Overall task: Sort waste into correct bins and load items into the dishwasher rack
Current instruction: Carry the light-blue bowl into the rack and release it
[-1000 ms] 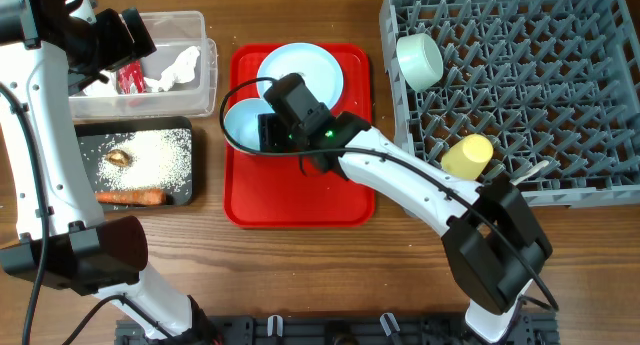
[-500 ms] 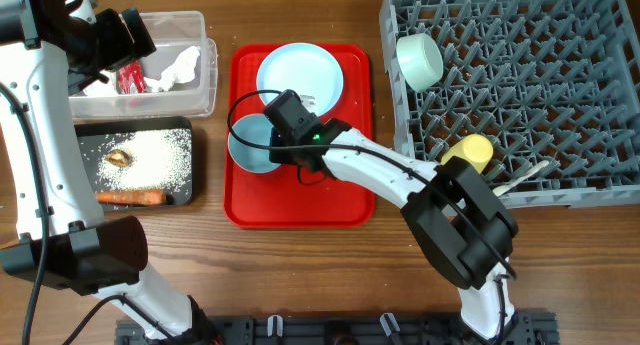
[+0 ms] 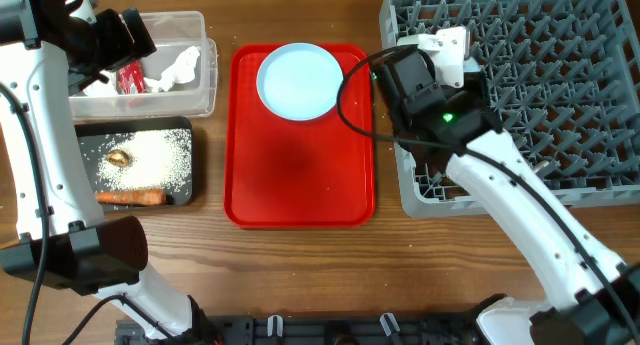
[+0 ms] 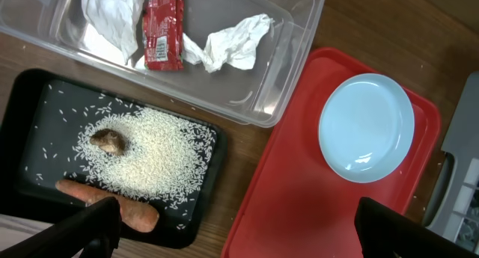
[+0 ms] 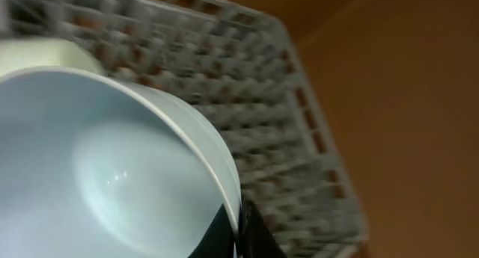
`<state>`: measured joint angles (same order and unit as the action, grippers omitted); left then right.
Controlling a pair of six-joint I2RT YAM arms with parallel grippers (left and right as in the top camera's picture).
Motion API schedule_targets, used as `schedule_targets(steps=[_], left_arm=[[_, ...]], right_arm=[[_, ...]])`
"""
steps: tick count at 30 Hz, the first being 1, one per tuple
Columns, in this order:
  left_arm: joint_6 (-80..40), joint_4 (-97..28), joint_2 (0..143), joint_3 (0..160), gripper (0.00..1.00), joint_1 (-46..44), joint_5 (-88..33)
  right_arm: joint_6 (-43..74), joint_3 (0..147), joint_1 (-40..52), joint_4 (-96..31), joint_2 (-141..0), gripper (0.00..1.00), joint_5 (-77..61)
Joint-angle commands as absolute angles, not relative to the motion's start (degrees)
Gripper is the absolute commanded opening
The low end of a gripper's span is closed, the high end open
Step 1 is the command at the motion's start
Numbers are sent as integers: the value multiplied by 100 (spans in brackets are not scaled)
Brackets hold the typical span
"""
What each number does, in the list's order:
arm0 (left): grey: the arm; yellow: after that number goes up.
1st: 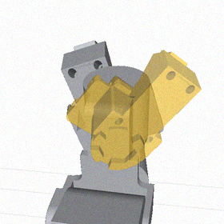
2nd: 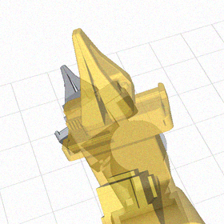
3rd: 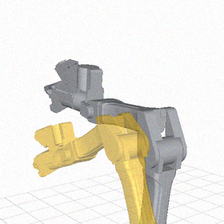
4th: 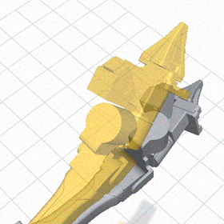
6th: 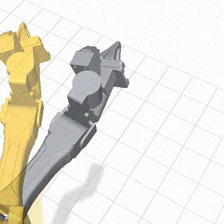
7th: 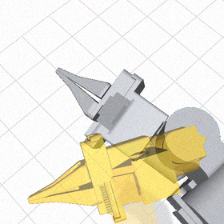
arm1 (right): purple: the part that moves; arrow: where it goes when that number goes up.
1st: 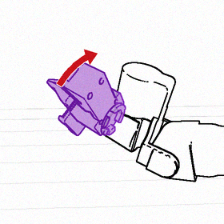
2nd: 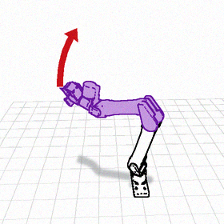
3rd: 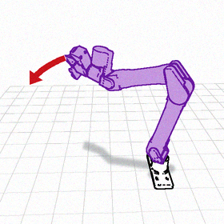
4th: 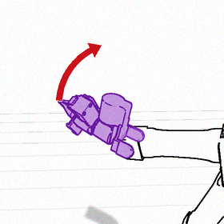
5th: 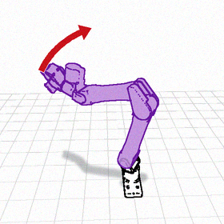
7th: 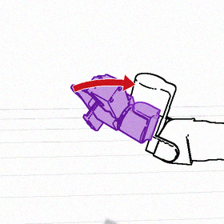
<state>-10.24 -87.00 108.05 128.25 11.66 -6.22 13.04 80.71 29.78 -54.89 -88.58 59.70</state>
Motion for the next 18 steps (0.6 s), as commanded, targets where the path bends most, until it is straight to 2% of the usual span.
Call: schedule_targets(steps=[1, 5, 11, 16, 18], left_arm=[[-1096, -8700, 10807, 12860, 100, 1190, -589], [-1096, -8702, 10807, 12860, 100, 1190, -589], [-1096, -8700, 10807, 12860, 100, 1190, -589], [-1096, -8702, 10807, 12860, 100, 1190, -589], [-1096, -8702, 10807, 12860, 100, 1190, -589]], right_arm=[[239, 8012, 2635, -5461, -9279, 4, 6761], [-464, 8012, 2477, -5299, -9808, 4, 6777], [-626, 8012, 2458, -5124, -10569, 4, 6845], [-609, 8012, 2381, -5070, -10650, 4, 6853], [-884, 8012, 2475, -5155, -10650, 4, 6438]])
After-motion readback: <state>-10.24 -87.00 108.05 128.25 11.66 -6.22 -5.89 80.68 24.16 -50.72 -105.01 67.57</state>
